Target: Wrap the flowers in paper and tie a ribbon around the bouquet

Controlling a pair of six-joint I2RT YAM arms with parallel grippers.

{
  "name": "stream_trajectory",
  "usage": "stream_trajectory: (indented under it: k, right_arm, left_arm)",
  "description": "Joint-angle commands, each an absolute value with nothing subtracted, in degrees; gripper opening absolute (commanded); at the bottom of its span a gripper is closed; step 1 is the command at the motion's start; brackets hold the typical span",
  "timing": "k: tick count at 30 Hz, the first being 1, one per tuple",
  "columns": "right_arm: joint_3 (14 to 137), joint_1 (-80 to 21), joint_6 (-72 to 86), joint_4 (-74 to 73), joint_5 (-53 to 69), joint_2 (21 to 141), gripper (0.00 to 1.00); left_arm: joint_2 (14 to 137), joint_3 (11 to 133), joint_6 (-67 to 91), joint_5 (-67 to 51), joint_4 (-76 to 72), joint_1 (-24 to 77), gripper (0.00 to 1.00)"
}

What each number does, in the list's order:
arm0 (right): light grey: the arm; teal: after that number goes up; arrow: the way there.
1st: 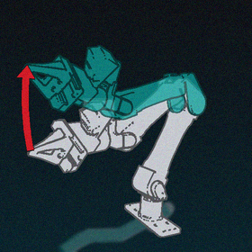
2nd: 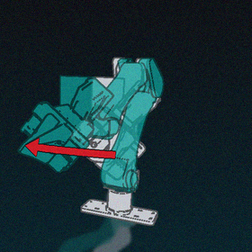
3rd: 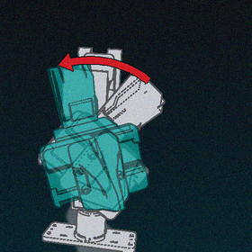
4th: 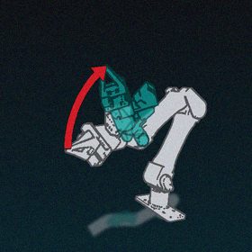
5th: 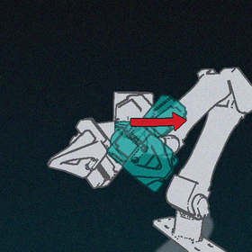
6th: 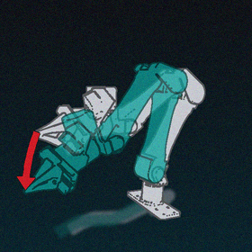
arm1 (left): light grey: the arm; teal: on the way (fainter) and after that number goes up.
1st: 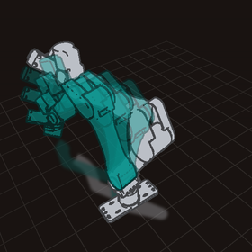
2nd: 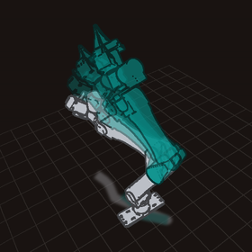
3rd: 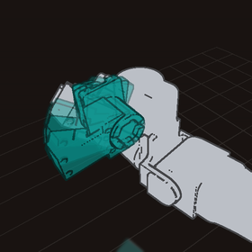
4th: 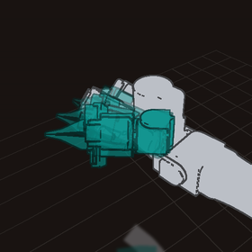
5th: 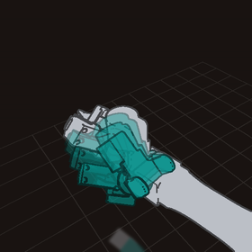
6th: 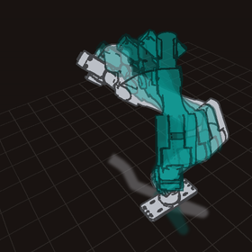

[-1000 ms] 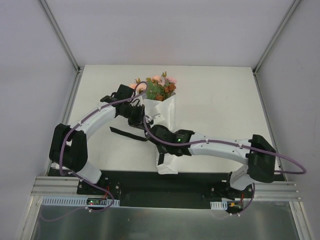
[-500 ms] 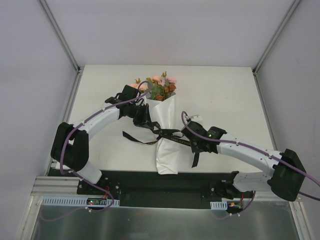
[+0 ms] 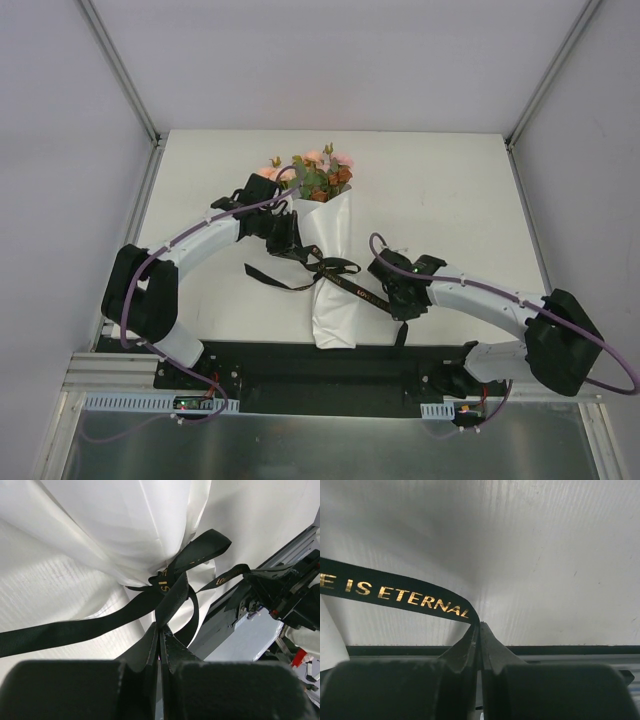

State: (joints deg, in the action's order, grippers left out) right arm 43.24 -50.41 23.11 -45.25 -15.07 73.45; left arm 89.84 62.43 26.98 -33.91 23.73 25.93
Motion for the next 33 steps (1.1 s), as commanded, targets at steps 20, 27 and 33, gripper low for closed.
stream_trajectory:
  k: [20,27,33]
  right_arm:
    - [40.9,-28.6,9.6,-35.4,4.8,64.5,0.54]
    - [48.9,-36.2,-6.2,-25.9,16.8,64.8,0.66]
    - [57.1,-41.4,-13.5,-20.0,19.0,75.2,0.61]
  left_arm:
    - [86.3,60.2,26.0,-34.1,23.2,26.3,0.00]
    - [85.5,59.1,26.0,-34.5,23.2,26.4,0.00]
    - [84.2,58.4,26.0,-34.8,23.2,26.4,0.00]
